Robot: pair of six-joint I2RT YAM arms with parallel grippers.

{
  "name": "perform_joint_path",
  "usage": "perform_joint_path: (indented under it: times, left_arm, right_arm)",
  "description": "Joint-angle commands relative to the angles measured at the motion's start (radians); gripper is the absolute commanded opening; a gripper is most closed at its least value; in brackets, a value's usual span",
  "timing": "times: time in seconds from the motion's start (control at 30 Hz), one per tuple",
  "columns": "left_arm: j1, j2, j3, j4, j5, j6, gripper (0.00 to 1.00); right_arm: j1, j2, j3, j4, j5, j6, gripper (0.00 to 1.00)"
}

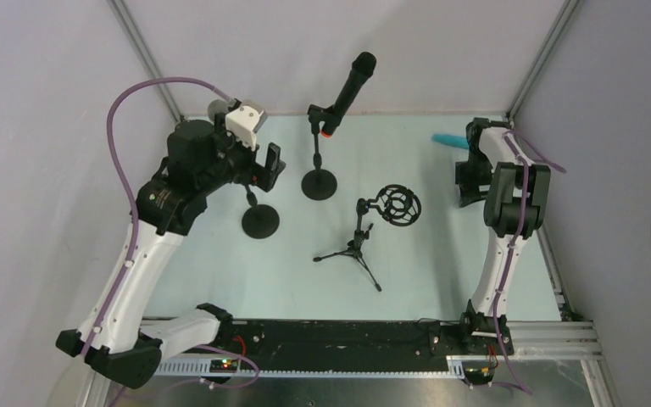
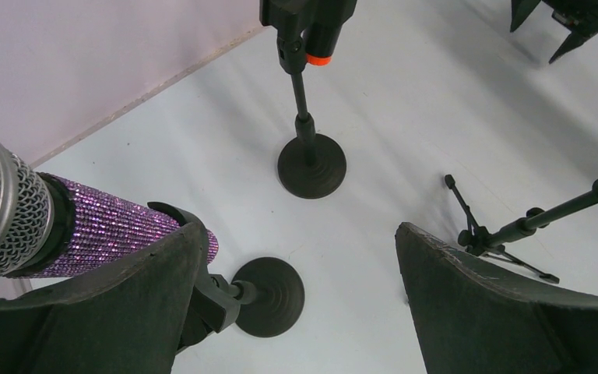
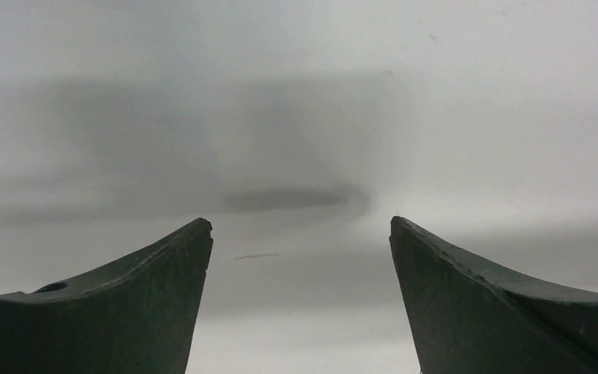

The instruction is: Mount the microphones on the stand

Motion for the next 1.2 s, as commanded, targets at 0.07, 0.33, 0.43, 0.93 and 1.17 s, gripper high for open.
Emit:
perform_joint_path:
  times: [0.07,0.33,0.43,0.93,1.17]
  left_arm:
    - [0.036,-0.008,-0.022,0.015,0.047,0.01,0.98]
    - [0.049,-0.001,-0.022,0.016,0.059,-0.017,0.98]
    - [0.055,-0.001,-0.029,0.016,0.059,-0.015,0.98]
    - [0.063,0.015,-0.087,0.016,0.09,0.003,0.98]
    - [0.064,0.021,-0.067,0.015,0.094,-0.006,0.98]
  right_arm:
    - [0.026,-0.094,0.176,0.103,0.092,-0.118,0.86]
    - [-0.014,-0.07,0.431,0.162,0.079,-0.228,0.84]
    - [-0.027,-0.096,0.336,0.303,0.033,-0.234,0.82]
    - [-0.096,0.058,0.449,0.363,-0.012,-0.295,0.84]
    - [-0.102,0.098,0.44,0.41,-0.08,-0.338,0.8]
